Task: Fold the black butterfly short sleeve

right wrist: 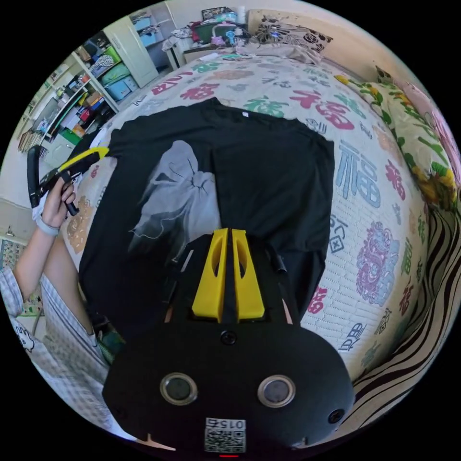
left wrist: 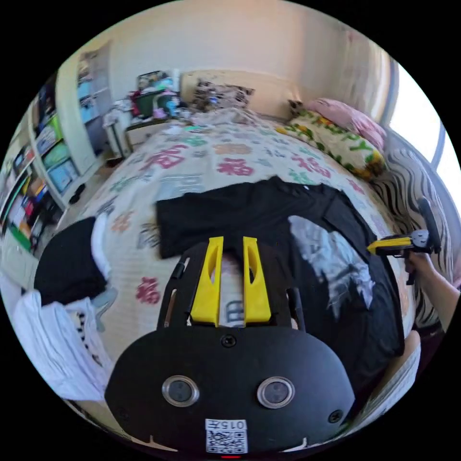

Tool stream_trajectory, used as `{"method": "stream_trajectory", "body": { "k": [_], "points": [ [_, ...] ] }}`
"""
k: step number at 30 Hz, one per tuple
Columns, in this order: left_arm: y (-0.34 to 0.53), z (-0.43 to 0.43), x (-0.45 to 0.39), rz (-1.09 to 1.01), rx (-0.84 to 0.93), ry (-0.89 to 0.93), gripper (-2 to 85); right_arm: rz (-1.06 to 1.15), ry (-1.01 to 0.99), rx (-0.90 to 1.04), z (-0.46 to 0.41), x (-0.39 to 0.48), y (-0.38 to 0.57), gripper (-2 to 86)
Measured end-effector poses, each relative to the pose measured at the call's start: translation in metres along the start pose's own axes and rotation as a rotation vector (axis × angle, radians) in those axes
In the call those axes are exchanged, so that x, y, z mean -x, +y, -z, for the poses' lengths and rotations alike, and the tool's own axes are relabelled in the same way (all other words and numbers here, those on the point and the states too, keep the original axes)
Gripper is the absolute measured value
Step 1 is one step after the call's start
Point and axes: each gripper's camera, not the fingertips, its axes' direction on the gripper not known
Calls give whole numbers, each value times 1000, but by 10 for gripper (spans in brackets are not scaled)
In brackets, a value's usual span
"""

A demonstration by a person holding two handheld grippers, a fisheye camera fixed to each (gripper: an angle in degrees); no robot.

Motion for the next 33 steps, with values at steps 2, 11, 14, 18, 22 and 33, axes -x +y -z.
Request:
{"method": "stream_trajectory", "body": {
  "k": [2, 11, 14, 18, 22, 33],
  "points": [
    [20, 23, 69, 192, -47, 87, 68, 61, 3, -52, 8, 23, -31, 36],
    [29, 22, 135, 160, -48, 96, 92, 282, -132, -73, -11, 145, -187, 64],
    [27, 19, 152, 162, 19, 191, 69, 348, -102, -56, -31, 188, -242, 70],
    [36, 28, 173, 230, 30, 275, 11, 354, -93, 42, -69, 226, -307, 76],
    [41, 36, 193, 301, 63, 351, -2, 343, 41, 195, -122, 250, -362, 89],
    [52, 66, 188, 284, 57, 355, -6, 174, -116, 193, -129, 197, -399, 0]
  ]
}}
